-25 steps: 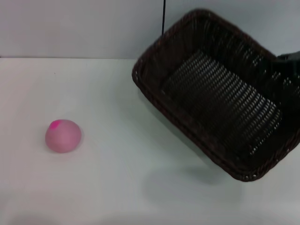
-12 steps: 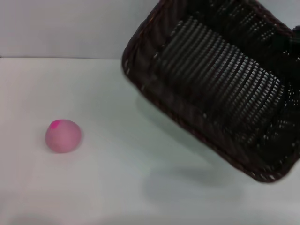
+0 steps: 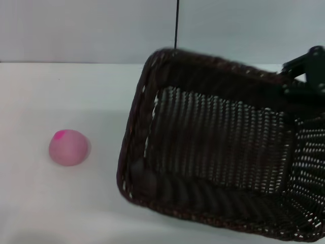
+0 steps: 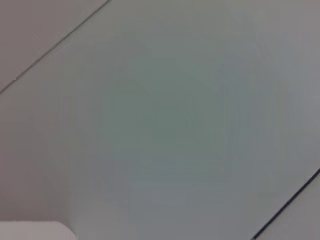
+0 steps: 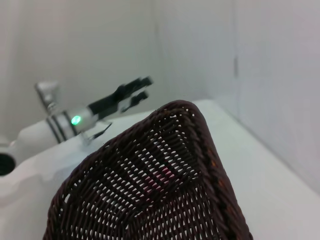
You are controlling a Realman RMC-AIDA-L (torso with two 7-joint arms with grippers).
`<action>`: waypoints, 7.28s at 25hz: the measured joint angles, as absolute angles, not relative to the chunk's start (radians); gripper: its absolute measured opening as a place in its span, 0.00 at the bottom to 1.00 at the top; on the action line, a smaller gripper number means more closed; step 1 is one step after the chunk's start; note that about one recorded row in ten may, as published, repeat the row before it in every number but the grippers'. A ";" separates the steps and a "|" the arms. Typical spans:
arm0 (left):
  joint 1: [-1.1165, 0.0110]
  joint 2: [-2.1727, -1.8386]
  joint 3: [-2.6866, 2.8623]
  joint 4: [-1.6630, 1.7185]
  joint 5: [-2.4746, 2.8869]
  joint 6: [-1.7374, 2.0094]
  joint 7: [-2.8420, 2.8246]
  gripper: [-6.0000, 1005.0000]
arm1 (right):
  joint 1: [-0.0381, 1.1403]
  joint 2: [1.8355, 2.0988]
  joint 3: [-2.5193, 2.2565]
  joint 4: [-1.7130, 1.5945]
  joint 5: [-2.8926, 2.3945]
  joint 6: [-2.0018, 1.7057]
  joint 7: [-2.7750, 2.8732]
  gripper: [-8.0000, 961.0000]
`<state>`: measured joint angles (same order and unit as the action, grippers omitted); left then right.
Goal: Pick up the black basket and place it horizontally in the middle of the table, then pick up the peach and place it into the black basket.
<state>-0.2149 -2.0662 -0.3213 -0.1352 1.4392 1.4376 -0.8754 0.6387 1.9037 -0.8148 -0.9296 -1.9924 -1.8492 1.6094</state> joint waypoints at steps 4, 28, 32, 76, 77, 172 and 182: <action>-0.215 -2.063 -0.288 -0.130 1.440 1.439 -0.891 0.82 | 0.701 1.910 -0.822 -0.822 -2.046 -1.820 1.548 0.20; -0.202 -2.068 -0.166 -0.138 1.440 1.464 -0.894 0.82 | 0.826 1.977 -0.924 -0.679 -2.086 -1.678 1.431 0.21; -0.201 -2.068 -0.152 -0.137 1.440 1.460 -0.894 0.82 | 0.833 1.985 -0.918 -0.690 -2.084 -1.673 1.447 0.21; -0.218 -1.997 0.545 0.431 1.793 1.519 -1.219 0.82 | 0.290 2.064 -0.222 -0.339 -1.213 -1.630 1.143 0.54; -0.216 -1.997 0.545 0.431 1.793 1.515 -1.219 0.82 | 0.291 2.064 -0.216 -0.338 -1.213 -1.630 1.144 0.54; -0.324 -2.065 0.349 0.134 1.415 1.768 -0.990 0.85 | 0.247 2.064 0.020 -0.265 -1.210 -1.631 1.174 0.54; -0.288 -2.071 -0.032 -0.133 1.287 1.760 -0.391 0.84 | 0.218 2.072 0.277 -0.205 -1.210 -1.610 1.068 0.54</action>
<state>-0.2882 -2.0709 -0.0324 -0.1330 1.2866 1.7605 -0.3905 0.2181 2.0720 0.2771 -0.2047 -1.2100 -1.6096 1.0678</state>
